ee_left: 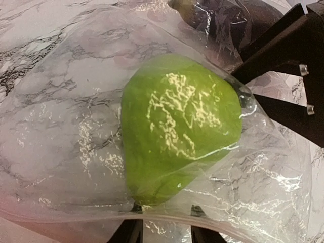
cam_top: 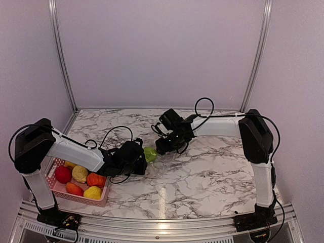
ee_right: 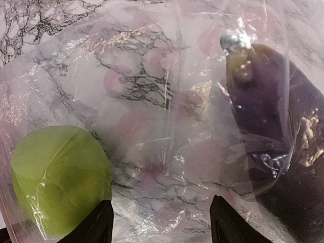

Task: Open the zip-top bag and remove the fake food
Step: Pick up the fake fruit from the zipper food storage bag.

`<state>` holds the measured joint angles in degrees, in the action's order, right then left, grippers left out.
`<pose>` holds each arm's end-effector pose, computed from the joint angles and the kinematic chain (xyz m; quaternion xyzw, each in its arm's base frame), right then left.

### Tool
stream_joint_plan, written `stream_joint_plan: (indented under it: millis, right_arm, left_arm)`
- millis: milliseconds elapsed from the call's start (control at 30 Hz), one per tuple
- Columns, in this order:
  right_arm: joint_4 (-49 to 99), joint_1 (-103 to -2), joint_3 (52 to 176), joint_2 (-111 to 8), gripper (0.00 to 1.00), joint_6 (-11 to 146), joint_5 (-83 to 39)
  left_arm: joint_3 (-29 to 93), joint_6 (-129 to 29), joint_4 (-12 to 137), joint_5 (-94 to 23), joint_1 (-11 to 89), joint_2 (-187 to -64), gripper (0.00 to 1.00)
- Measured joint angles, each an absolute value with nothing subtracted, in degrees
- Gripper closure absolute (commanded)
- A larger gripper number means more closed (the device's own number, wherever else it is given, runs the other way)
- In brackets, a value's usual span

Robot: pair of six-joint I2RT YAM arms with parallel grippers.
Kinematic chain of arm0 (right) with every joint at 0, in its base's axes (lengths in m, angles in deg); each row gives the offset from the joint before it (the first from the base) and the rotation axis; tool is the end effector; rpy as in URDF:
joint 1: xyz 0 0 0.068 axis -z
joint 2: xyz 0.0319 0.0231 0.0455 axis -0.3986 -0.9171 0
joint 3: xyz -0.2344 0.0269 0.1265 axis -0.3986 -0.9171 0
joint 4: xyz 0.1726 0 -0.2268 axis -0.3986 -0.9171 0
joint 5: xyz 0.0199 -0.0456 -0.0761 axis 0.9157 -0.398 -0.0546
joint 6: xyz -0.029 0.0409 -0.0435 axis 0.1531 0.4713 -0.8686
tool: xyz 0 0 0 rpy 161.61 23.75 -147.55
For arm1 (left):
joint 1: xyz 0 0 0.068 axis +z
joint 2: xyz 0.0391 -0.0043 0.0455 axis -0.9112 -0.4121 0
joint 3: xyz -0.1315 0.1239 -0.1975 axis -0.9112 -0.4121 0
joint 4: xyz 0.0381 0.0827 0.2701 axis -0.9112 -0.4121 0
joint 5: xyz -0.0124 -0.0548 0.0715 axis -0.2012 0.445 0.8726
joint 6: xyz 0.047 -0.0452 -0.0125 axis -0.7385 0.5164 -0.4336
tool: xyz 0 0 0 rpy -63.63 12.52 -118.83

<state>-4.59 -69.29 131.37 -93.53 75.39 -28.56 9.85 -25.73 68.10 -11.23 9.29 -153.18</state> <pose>0.3395 0.3505 0.1395 -0.2608 0.9297 0.1382 0.2203 0.2203 -0.3048 0.0945 0.1112 0.9127 -0.1772 0.3510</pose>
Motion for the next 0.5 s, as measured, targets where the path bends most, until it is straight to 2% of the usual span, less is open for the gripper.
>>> stream_joint_plan:
  millis: [267, 500]
  right_arm:
    - [-4.48, -69.32, 131.41, -93.51, 0.35, 75.54, -29.28]
    - [-4.61, -69.32, 131.41, -91.50, 0.40, 75.89, -31.25]
  left_arm:
    - [9.83, -24.31, 66.81, -7.75, 9.29, -152.40, 0.58]
    - [9.83, -24.51, 66.81, -7.38, 9.31, -152.40, 0.56]
